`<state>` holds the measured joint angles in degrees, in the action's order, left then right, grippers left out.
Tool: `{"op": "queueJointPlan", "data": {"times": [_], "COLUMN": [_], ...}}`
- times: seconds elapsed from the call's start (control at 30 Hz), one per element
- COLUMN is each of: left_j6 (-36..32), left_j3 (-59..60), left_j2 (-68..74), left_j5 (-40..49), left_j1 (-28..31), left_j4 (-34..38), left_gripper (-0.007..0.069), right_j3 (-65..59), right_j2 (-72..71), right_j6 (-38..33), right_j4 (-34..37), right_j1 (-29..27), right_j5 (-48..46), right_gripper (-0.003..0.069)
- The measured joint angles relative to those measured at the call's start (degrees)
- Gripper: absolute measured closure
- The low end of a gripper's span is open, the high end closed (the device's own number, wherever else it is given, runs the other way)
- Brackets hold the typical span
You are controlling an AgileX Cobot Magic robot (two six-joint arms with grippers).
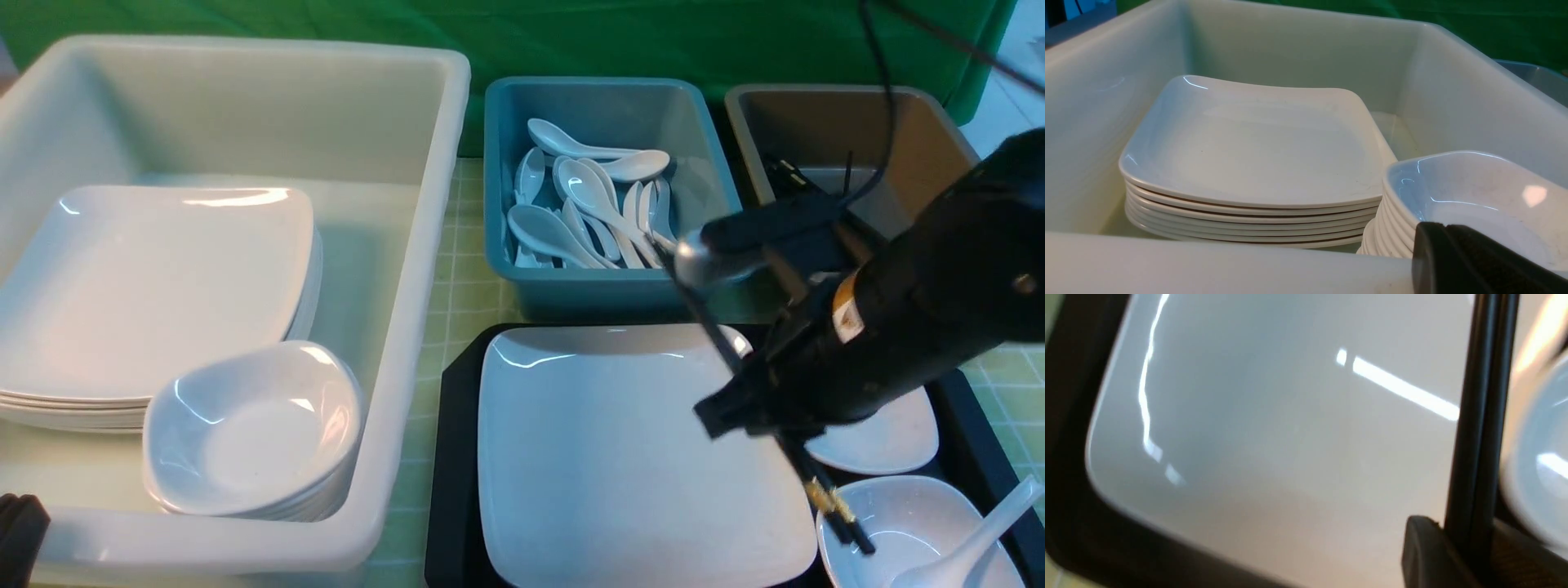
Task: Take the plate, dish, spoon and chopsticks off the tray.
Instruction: Use the right arm to put the chopsticks into the small storage box on the right
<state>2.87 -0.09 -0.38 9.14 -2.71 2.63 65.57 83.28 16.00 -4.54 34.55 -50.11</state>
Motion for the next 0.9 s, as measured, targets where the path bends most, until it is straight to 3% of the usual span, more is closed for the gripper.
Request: {"op": "queueJointPlan", "data": {"times": [0.17, 0.4, 0.57, 0.77, 0.83, 0.9], "left_j6": [0.00, -0.11, -0.11, -0.11, -0.11, -0.11], "left_j3": [0.00, 0.00, 0.00, 0.00, 0.00, 0.00], "left_j2": [0.00, 0.00, 0.00, 0.00, 0.00, 0.00], "left_j5": [0.00, 0.00, 0.00, 0.00, 0.00, 0.00], "left_j1": [0.00, 0.00, 0.00, 0.00, 0.00, 0.00], "left_j4": [0.00, 0.00, 0.00, 0.00, 0.00, 0.00], "left_gripper": [0.0624, 0.0624, 0.0624, 0.0624, 0.0624, 0.0624], "right_j3": [7.66, 19.15, 20.78, 20.83, 20.83, 20.83], "right_j2": [0.89, 10.02, 18.72, 28.75, 30.66, 33.05], "right_j6": [-3.79, -5.62, -6.46, -6.46, -6.46, -6.46], "right_j4": [-0.50, -1.08, -1.08, -1.08, -1.08, -1.08], "right_j1": [-9.68, -22.61, -27.02, -29.48, -29.75, -29.81], "right_j5": [5.02, 21.99, 35.81, 42.67, 42.68, 42.22], "right_gripper": [0.0554, 0.0554, 0.0554, 0.0538, 0.0511, 0.0424]}}
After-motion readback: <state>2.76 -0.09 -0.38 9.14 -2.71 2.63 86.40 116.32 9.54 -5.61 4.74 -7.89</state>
